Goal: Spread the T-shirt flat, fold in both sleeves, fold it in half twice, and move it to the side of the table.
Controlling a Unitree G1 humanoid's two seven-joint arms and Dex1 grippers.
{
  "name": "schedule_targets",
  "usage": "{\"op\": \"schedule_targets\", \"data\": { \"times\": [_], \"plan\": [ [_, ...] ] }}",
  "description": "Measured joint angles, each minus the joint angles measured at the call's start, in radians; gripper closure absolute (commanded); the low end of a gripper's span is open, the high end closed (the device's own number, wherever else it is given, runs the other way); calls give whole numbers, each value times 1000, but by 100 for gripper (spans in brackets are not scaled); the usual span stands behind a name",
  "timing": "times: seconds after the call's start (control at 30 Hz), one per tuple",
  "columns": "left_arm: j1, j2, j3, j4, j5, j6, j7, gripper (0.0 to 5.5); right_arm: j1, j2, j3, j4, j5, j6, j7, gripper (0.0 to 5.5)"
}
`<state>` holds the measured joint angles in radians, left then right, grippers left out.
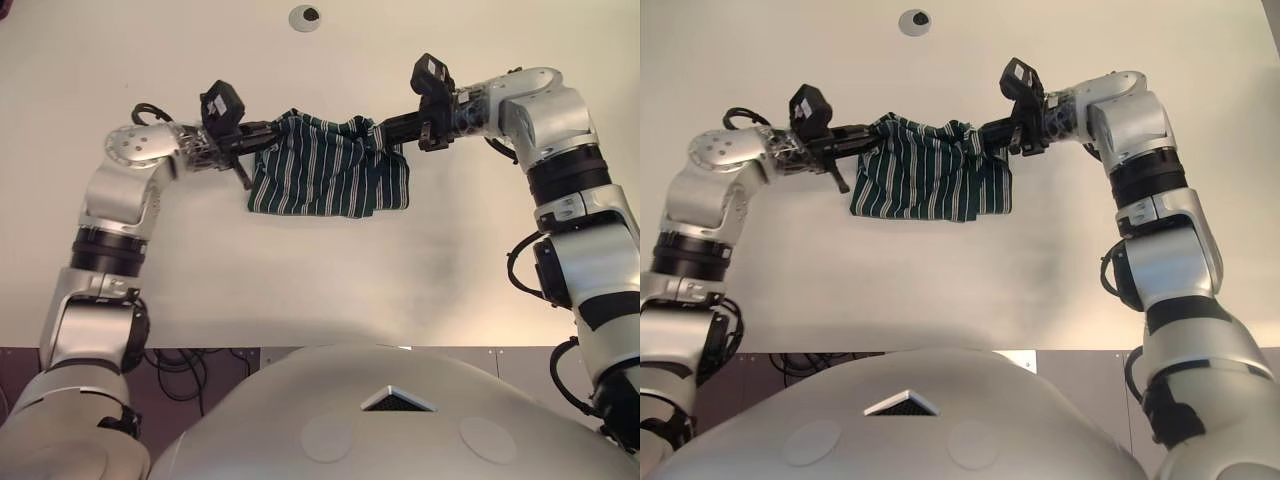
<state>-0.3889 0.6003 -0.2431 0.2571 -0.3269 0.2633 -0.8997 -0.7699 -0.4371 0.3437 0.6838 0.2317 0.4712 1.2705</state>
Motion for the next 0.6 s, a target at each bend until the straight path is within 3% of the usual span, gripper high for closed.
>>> {"op": "schedule_targets", "data": {
  "times": [0.17,0.3,0.5,0.6],
  "plan": [
    [-67,-40,7,112,80,-6,23,548,-9,-2,25,32,-84,0,-8,547],
    [-75,-52,18,115,83,71,24,467,-5,11,11,61,-113,1,-65,460],
    [-52,-60,62,92,90,126,54,362,-5,38,-75,75,-106,44,-133,457],
    [-52,-73,109,91,88,147,100,362,-4,33,-94,35,-107,64,-133,457]
  ]
}}
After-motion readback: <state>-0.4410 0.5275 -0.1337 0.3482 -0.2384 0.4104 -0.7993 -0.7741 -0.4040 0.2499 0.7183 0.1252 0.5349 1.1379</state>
